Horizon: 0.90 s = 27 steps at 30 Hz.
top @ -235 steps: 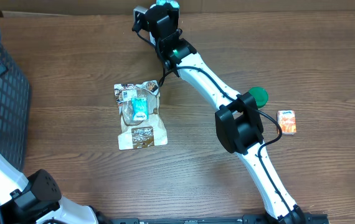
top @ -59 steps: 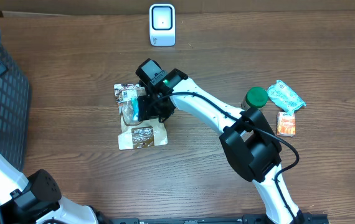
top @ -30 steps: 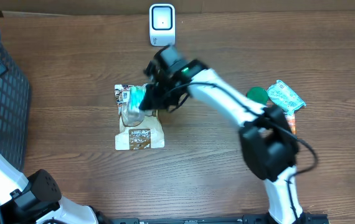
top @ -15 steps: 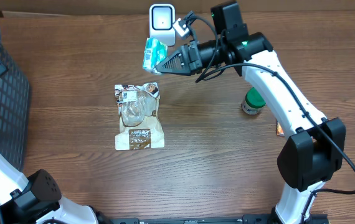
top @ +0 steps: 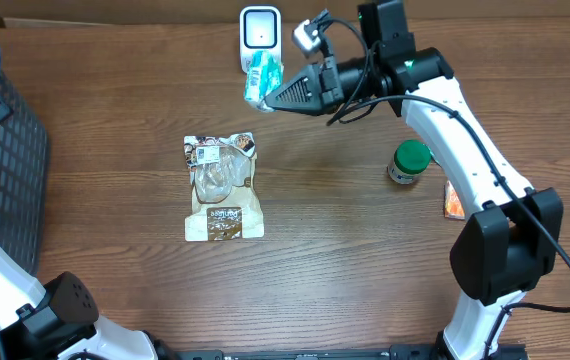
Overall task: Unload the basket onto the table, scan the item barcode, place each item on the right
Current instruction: 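Lift the green tissue pack and carry it toward the scanner, then hold the green tissue pack in front of the white scanner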
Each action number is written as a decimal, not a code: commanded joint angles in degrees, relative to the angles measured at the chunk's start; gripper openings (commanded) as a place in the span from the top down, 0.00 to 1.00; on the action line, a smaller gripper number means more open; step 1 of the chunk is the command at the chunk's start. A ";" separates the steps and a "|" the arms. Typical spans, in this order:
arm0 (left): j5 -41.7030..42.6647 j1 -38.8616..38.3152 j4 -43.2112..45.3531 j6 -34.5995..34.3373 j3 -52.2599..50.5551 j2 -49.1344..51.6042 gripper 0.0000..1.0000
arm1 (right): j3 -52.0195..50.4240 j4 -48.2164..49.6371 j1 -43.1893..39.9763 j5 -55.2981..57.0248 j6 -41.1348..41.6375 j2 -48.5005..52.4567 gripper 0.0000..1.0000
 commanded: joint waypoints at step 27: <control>0.04 -0.07 0.17 -0.55 -0.24 -0.28 0.00 | 26.56 -11.41 12.20 105.63 -10.19 1.11 0.96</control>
